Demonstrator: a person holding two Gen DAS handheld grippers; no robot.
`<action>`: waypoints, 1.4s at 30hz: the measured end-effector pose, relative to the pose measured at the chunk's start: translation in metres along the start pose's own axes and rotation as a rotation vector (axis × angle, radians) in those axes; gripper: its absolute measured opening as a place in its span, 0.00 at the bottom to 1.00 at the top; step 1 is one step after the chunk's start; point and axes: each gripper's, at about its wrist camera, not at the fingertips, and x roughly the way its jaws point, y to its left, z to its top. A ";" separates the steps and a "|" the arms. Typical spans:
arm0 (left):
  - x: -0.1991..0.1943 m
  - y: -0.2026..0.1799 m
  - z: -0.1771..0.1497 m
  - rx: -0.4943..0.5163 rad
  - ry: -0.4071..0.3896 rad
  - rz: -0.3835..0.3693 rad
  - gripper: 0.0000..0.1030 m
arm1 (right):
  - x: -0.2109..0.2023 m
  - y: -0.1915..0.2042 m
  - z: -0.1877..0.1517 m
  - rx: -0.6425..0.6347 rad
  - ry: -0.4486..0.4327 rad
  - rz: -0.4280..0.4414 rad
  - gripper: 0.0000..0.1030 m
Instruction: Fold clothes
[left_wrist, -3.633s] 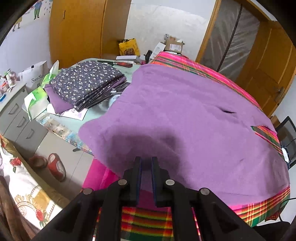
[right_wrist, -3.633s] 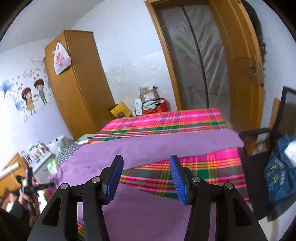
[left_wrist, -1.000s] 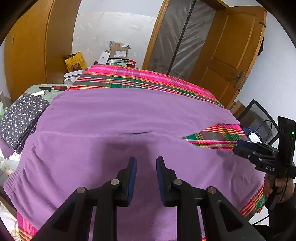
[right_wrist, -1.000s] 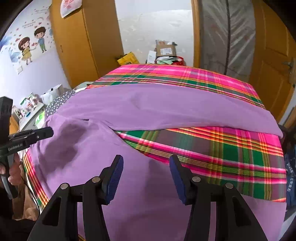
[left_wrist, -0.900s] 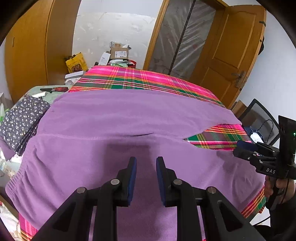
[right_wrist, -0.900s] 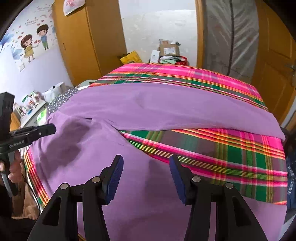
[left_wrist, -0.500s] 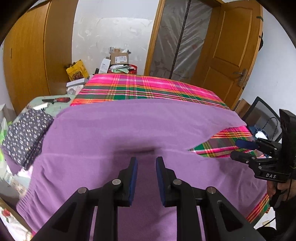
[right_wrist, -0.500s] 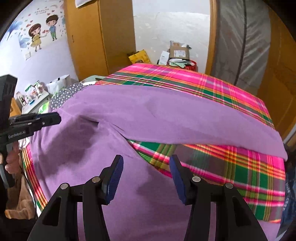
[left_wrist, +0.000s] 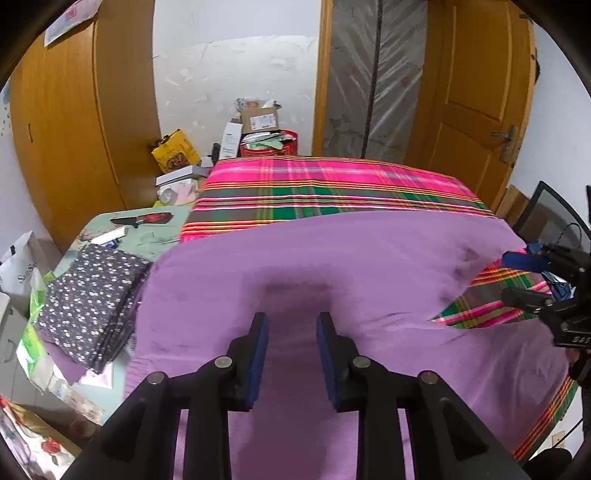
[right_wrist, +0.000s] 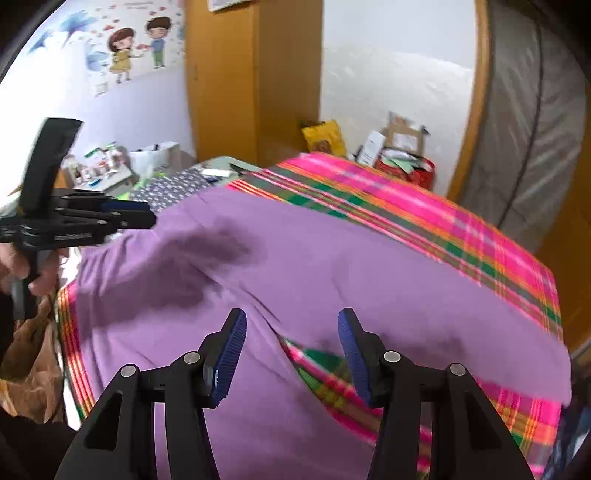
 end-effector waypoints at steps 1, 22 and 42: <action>0.000 0.003 0.002 -0.003 0.002 0.008 0.27 | 0.000 0.001 0.004 -0.012 -0.004 0.007 0.52; -0.026 0.014 0.027 0.033 -0.025 0.063 0.27 | -0.007 0.049 0.053 -0.240 -0.016 -0.140 0.52; 0.020 0.048 0.040 0.001 0.027 0.198 0.27 | 0.032 0.018 0.075 -0.188 -0.026 0.010 0.52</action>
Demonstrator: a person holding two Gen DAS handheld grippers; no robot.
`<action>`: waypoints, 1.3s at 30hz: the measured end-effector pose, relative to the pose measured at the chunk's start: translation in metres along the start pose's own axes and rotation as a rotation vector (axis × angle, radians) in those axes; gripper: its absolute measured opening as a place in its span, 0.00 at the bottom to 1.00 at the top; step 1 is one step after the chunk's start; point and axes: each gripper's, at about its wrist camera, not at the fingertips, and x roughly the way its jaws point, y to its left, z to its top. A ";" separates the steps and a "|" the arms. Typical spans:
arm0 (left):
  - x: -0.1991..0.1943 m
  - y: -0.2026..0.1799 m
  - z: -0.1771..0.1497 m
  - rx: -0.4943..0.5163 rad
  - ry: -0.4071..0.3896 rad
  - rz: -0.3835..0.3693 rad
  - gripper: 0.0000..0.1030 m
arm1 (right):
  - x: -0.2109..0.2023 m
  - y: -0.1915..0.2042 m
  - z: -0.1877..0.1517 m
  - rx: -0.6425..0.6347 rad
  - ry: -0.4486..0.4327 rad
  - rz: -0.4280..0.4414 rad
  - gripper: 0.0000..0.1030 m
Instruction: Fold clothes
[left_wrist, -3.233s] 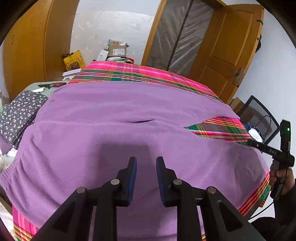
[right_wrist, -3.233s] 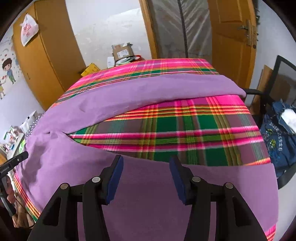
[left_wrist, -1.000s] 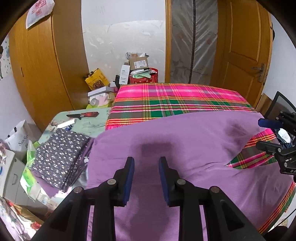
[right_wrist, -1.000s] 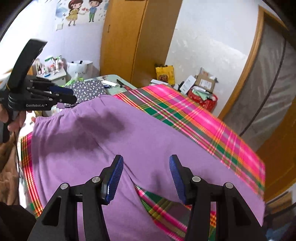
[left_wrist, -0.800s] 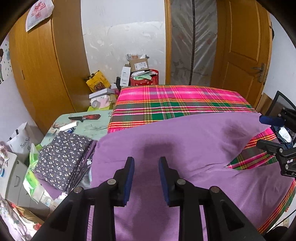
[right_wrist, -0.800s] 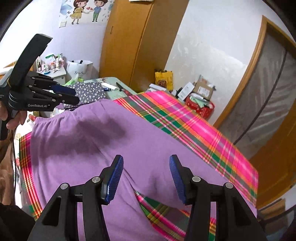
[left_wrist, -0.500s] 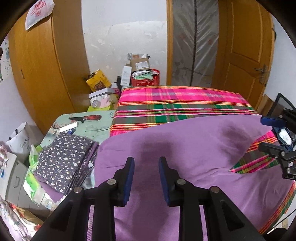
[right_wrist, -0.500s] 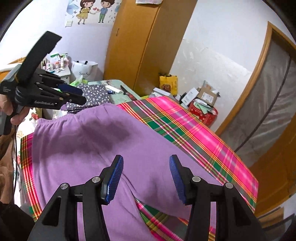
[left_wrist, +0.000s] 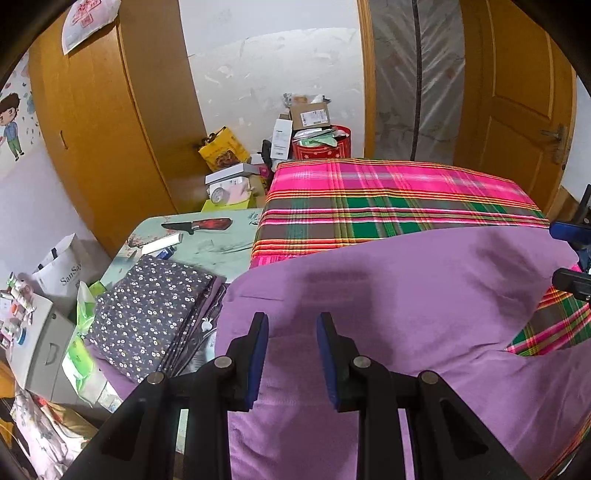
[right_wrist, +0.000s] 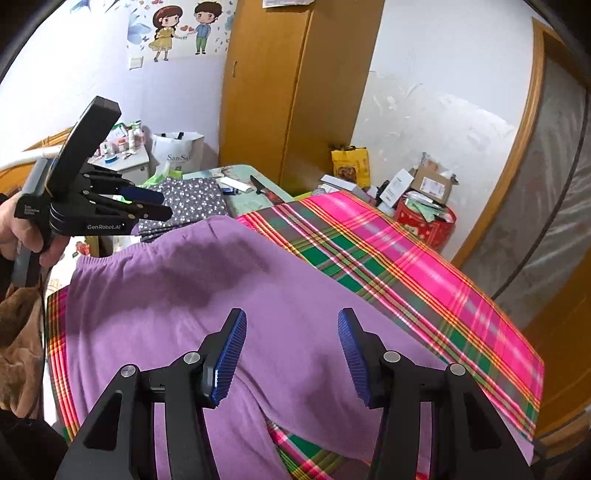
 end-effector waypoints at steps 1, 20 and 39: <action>0.002 0.000 0.000 0.003 -0.001 0.004 0.27 | 0.002 -0.002 0.000 0.005 -0.005 0.007 0.52; 0.062 0.029 0.006 0.011 0.051 0.068 0.27 | 0.075 -0.025 -0.004 -0.005 0.057 0.114 0.52; 0.110 0.083 0.020 -0.062 0.109 -0.056 0.27 | 0.141 -0.060 0.005 0.014 0.186 0.129 0.52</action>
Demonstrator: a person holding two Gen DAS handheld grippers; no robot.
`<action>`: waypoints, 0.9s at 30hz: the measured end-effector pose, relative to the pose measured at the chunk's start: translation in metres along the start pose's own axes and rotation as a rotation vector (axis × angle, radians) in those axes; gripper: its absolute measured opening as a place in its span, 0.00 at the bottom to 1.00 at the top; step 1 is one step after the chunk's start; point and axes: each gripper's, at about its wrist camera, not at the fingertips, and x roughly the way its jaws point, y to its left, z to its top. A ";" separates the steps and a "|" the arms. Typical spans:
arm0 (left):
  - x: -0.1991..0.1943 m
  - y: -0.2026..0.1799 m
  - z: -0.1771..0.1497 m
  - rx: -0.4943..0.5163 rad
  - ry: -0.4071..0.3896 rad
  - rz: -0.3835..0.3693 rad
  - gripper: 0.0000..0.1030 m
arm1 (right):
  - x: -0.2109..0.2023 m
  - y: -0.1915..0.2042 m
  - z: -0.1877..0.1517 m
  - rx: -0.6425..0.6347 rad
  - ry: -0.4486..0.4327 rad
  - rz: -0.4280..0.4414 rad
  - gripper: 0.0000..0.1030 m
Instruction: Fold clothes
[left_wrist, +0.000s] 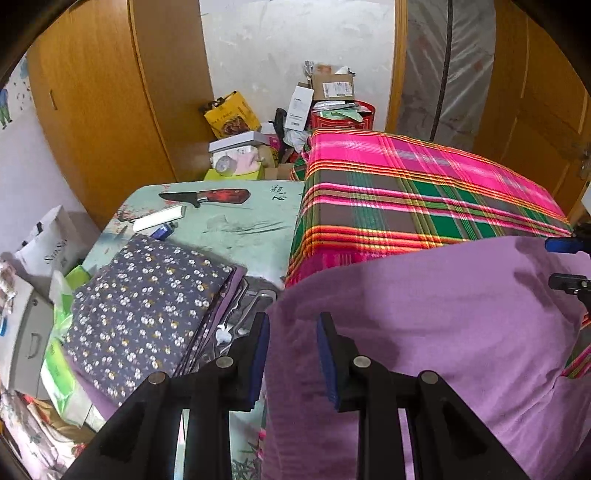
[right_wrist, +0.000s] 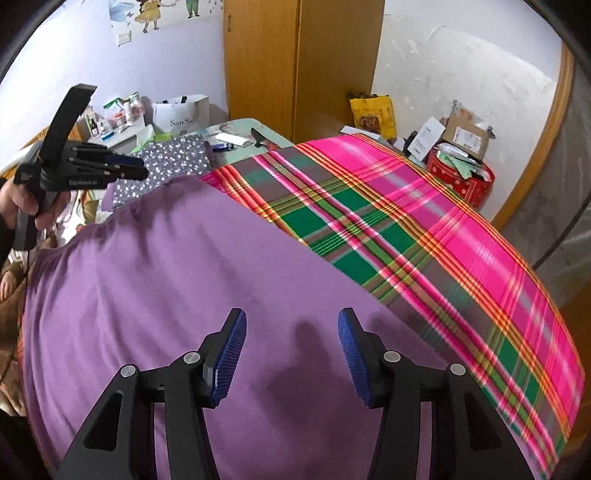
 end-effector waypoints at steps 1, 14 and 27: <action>0.002 0.001 0.003 0.006 -0.001 -0.012 0.27 | 0.003 -0.002 0.002 -0.005 0.003 0.002 0.52; 0.043 0.000 0.017 0.162 0.025 -0.154 0.27 | 0.041 -0.037 0.009 -0.002 0.045 0.056 0.48; 0.066 0.006 0.020 0.177 0.007 -0.235 0.27 | 0.066 -0.065 0.012 0.046 0.068 0.145 0.48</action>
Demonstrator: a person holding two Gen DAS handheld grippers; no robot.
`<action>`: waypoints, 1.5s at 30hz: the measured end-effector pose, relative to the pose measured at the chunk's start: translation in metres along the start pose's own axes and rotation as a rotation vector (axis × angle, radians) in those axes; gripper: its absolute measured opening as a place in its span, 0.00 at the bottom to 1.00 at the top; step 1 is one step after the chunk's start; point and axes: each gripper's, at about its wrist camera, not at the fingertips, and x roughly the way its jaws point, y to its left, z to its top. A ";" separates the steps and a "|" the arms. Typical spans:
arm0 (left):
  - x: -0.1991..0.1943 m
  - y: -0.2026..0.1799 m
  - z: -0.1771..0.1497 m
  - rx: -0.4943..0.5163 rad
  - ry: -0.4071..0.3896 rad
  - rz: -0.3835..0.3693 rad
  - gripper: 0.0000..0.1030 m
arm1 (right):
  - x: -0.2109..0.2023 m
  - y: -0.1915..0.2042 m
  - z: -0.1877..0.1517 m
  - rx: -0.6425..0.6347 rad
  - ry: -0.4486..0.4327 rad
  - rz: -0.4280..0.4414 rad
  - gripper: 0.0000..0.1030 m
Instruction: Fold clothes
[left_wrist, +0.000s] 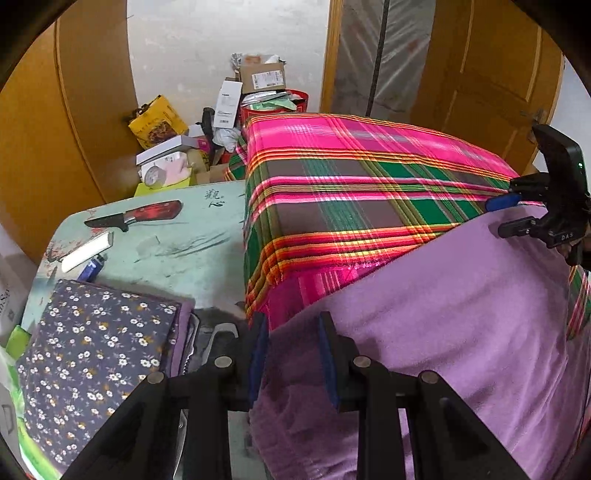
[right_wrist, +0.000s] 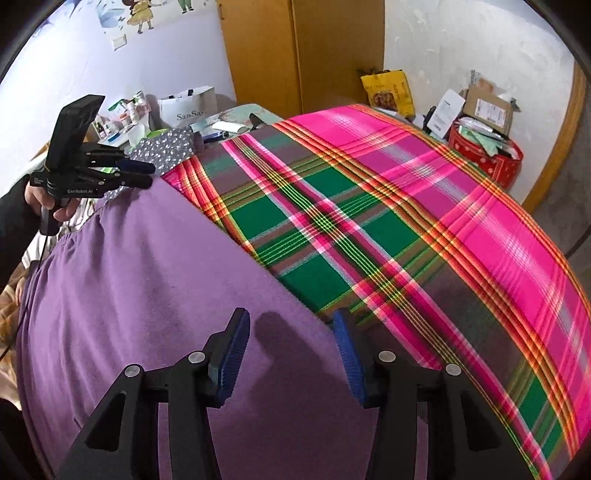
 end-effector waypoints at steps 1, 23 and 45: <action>0.000 0.000 0.000 0.005 -0.002 -0.005 0.27 | 0.002 -0.002 0.000 0.000 0.005 0.004 0.48; 0.000 -0.016 -0.003 0.090 -0.037 0.053 0.04 | 0.000 0.010 -0.006 -0.111 0.020 -0.035 0.05; -0.097 -0.060 -0.024 0.115 -0.175 0.106 0.03 | -0.089 0.067 -0.024 -0.123 -0.144 -0.122 0.05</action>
